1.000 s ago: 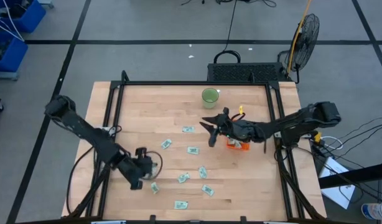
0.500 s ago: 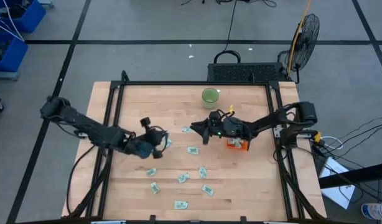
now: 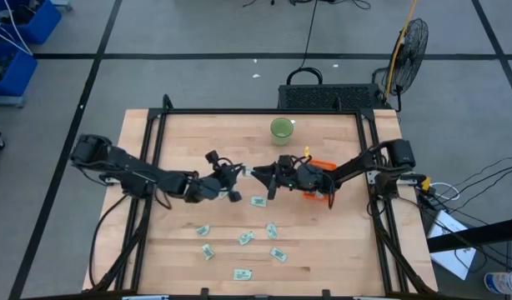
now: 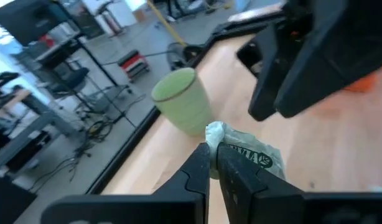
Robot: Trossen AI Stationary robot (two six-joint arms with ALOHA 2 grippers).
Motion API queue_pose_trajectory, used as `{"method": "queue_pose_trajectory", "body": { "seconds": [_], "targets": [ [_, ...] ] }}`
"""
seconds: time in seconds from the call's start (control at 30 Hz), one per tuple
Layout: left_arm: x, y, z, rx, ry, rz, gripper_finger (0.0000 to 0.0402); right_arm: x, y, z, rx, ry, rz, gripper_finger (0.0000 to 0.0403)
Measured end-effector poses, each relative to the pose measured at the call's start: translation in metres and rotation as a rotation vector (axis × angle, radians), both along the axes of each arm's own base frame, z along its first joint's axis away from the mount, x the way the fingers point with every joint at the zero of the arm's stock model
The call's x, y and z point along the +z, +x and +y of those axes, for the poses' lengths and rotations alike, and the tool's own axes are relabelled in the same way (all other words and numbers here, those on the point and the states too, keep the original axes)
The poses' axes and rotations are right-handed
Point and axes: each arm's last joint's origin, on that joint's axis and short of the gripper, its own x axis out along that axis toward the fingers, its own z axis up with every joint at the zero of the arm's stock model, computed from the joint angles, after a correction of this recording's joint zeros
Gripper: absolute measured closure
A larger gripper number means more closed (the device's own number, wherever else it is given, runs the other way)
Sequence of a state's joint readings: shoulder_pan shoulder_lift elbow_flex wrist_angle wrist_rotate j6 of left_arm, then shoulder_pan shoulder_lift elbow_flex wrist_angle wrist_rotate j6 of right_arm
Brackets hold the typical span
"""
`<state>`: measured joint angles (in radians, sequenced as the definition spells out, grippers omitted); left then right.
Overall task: Pick and place Stevia / Truvia into bins
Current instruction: Put the light green packet into the orange basket
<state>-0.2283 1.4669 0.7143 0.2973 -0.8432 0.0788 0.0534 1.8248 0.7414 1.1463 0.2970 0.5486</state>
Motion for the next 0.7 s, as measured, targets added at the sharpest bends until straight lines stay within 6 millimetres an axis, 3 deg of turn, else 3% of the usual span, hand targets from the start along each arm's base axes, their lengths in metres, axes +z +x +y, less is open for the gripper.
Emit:
{"method": "queue_pose_trajectory", "body": {
  "seconds": [0.27,0.7],
  "targets": [
    [-0.009,0.017,0.002,0.017,0.035,-0.081,0.0392,-0.001,-0.001,0.004,-0.052,-0.014,0.009,0.0301],
    [-0.010,0.020,0.004,0.026,0.055,-0.100,0.0357,0.008,-0.001,0.003,-0.059,-0.081,-0.061,0.0301]
  ]
}}
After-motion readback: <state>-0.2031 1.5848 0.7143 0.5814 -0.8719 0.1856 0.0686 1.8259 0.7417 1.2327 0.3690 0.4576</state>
